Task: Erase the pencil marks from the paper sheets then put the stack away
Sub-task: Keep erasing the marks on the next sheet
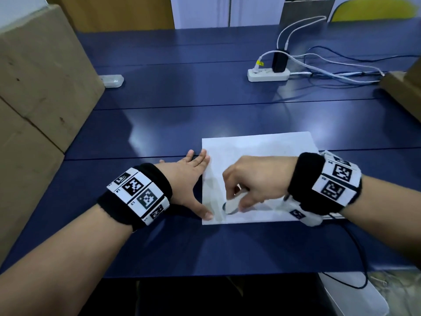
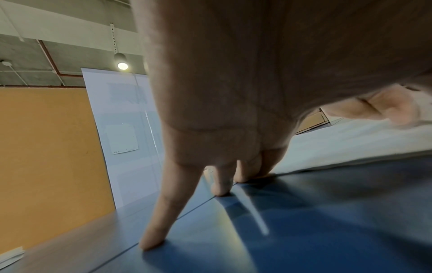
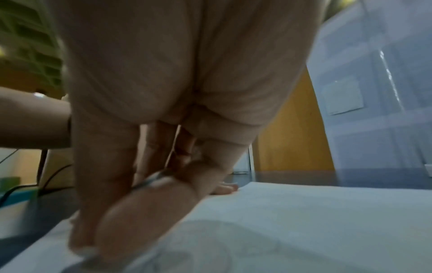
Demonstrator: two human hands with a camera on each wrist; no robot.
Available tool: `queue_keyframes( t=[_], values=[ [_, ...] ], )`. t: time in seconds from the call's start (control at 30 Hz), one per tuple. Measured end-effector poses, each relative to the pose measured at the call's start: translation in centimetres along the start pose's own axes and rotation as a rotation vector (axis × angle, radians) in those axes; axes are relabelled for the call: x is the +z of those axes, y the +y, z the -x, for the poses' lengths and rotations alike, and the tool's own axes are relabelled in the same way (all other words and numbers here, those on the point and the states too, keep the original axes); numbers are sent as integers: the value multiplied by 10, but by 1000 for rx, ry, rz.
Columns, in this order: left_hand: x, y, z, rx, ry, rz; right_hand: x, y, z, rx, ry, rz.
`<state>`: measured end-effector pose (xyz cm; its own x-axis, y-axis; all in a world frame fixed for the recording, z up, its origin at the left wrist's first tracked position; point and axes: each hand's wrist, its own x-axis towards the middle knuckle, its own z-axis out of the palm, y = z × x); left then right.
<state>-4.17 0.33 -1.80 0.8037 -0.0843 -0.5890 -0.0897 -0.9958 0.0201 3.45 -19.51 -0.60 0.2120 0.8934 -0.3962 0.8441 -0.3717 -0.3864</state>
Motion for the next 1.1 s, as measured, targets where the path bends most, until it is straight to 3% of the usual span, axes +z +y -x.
queue_keyframes(
  t=[0.2,0.27,0.4,0.47,0.6,0.67,0.8,0.83,0.9,1.0,1.1],
  values=[
    [1,-2,-3,13,-3,1,-21,25,-8,192,263,76],
    [1,0,-2,10,2,2,-17,23,-6,144,239,45],
    [1,0,-2,8,-4,5,-2,1,4,33,-26,-80],
    [1,0,-3,8,-6,1,-5,5,-1,46,26,-44],
    [1,1,-1,-1,2,-3,-24,30,-11,217,256,73],
    [0,1,-1,-3,5,-1,-21,31,-9,185,237,28],
    [0,0,-2,-3,-12,6,1,5,0,24,-19,-82],
    [0,0,-2,-4,-16,4,2,4,0,15,-27,-59],
    [-1,1,-1,-4,-14,-4,-5,10,-6,29,79,46],
    [-1,1,0,-10,-14,-5,-24,28,-10,178,243,136],
    [-3,3,2,-16,-12,-12,-20,31,-6,150,217,41]
  ],
)
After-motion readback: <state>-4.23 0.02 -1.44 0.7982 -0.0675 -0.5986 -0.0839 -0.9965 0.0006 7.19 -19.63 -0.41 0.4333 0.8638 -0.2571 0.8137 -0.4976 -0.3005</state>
